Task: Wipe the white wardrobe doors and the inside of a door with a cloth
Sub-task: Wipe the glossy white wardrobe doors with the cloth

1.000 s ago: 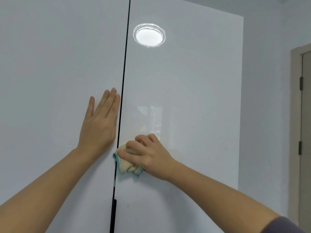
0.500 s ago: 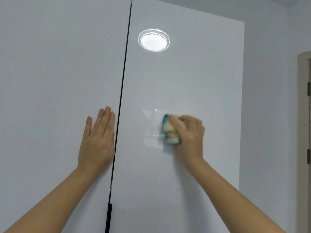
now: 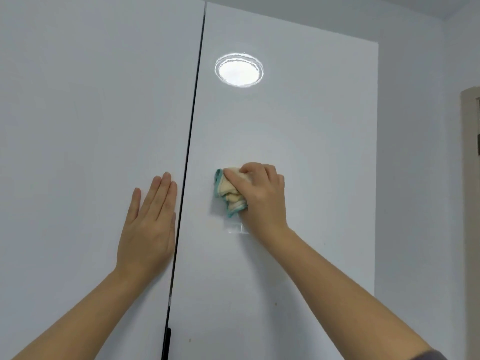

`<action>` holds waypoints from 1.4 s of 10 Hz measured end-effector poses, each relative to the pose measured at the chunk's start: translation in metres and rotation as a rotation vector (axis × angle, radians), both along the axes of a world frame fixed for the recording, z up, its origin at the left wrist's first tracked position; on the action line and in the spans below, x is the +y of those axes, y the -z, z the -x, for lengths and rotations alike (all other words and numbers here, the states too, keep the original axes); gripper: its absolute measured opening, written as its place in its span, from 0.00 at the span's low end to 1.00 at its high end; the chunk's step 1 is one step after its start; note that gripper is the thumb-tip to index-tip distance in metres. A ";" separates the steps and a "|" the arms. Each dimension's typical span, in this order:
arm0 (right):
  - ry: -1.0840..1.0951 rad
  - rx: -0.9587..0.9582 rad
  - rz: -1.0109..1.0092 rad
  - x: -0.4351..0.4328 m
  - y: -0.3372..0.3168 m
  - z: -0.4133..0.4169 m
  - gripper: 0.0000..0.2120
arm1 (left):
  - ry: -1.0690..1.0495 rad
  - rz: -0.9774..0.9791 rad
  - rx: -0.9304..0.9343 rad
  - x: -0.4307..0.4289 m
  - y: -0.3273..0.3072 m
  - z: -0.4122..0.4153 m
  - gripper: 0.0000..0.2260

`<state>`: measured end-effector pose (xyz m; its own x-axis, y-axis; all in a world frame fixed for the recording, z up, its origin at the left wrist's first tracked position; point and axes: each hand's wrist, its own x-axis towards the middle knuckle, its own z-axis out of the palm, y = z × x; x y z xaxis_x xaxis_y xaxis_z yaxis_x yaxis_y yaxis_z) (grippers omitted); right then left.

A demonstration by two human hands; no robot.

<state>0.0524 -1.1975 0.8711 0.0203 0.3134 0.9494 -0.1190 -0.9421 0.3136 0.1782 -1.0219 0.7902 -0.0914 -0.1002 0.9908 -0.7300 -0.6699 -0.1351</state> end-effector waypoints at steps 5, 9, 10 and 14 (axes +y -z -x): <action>0.043 -0.046 -0.109 -0.081 0.002 0.051 0.18 | -0.001 0.009 -0.012 -0.001 0.000 -0.001 0.23; 0.048 0.174 -0.003 -0.108 0.091 0.082 0.20 | 0.005 0.007 -0.006 0.000 0.001 -0.001 0.22; 0.090 0.060 -0.242 -0.117 0.035 0.090 0.30 | 0.003 0.005 -0.009 0.000 0.001 0.000 0.22; 0.135 0.118 -0.228 -0.157 0.122 0.118 0.15 | 0.009 0.016 -0.006 -0.001 0.001 -0.001 0.22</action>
<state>-0.0661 -1.3547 0.7489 0.1617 0.0794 0.9837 -0.2229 -0.9681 0.1147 0.1789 -1.0227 0.7897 -0.0979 -0.0832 0.9917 -0.7352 -0.6655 -0.1284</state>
